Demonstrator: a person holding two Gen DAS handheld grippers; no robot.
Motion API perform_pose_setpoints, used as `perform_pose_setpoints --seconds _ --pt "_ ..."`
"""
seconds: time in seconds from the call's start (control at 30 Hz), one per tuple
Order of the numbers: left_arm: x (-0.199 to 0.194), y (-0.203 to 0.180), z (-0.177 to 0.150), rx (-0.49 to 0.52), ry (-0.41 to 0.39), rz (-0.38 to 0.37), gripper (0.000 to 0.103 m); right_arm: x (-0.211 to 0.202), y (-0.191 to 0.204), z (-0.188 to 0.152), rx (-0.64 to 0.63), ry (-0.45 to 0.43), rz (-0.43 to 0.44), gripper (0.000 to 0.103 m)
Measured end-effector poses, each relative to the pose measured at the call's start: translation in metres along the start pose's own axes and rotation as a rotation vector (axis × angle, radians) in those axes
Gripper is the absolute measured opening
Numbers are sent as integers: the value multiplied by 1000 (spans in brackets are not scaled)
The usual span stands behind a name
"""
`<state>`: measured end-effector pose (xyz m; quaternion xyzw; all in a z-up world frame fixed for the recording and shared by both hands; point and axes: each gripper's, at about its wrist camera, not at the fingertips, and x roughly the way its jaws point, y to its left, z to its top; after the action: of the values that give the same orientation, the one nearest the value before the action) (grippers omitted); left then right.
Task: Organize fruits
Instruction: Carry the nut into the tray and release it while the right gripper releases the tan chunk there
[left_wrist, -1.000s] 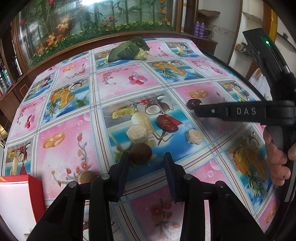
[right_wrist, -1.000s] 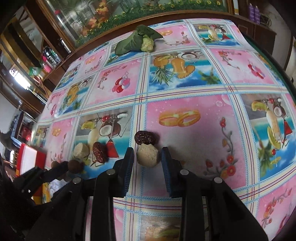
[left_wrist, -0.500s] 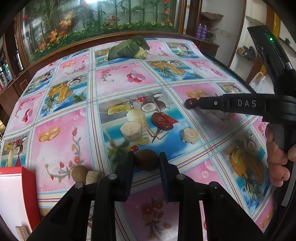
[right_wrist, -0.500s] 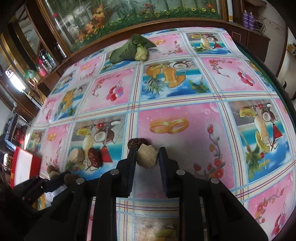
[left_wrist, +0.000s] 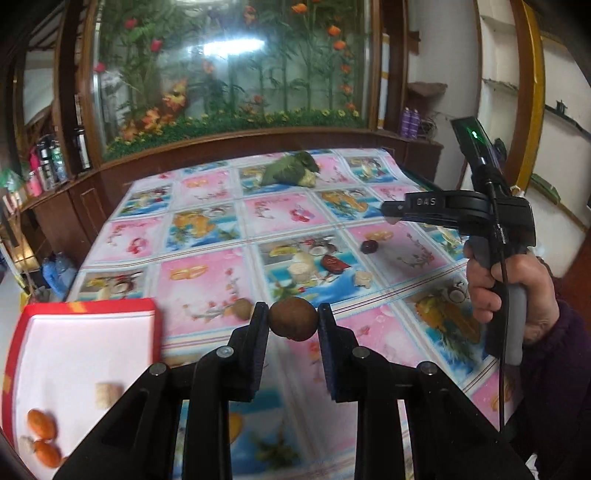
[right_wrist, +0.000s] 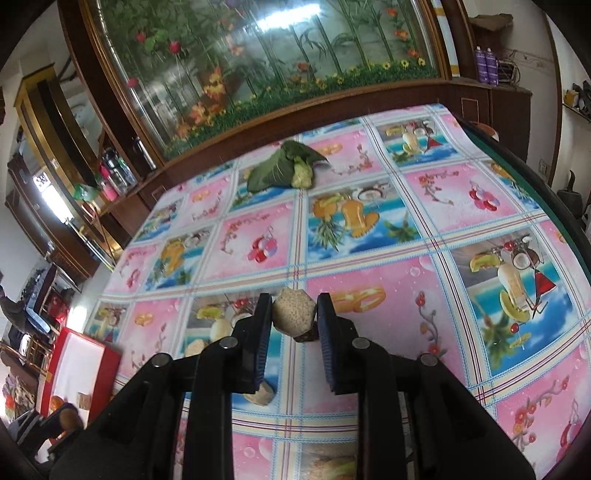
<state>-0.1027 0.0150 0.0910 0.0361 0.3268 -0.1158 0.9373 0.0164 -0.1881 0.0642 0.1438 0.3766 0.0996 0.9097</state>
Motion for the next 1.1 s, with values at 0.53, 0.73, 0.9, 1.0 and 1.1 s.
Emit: perform_pose_setpoints --seconds 0.53,0.73,0.9,1.0,1.1 --pt "-34 104 -46 -209 -6 187 26 13 87 -43 -113 23 117 27" --pt "-44 133 -55 -251 -11 229 26 23 153 -64 -190 42 209 27" --pt "-46 168 -51 -297 21 290 26 40 214 -82 -258 90 275 27" --pt "-42 195 -42 -306 42 332 26 50 252 -91 -298 121 315 27" --pt "-29 218 -37 -321 85 368 26 60 284 -101 -342 166 331 27"
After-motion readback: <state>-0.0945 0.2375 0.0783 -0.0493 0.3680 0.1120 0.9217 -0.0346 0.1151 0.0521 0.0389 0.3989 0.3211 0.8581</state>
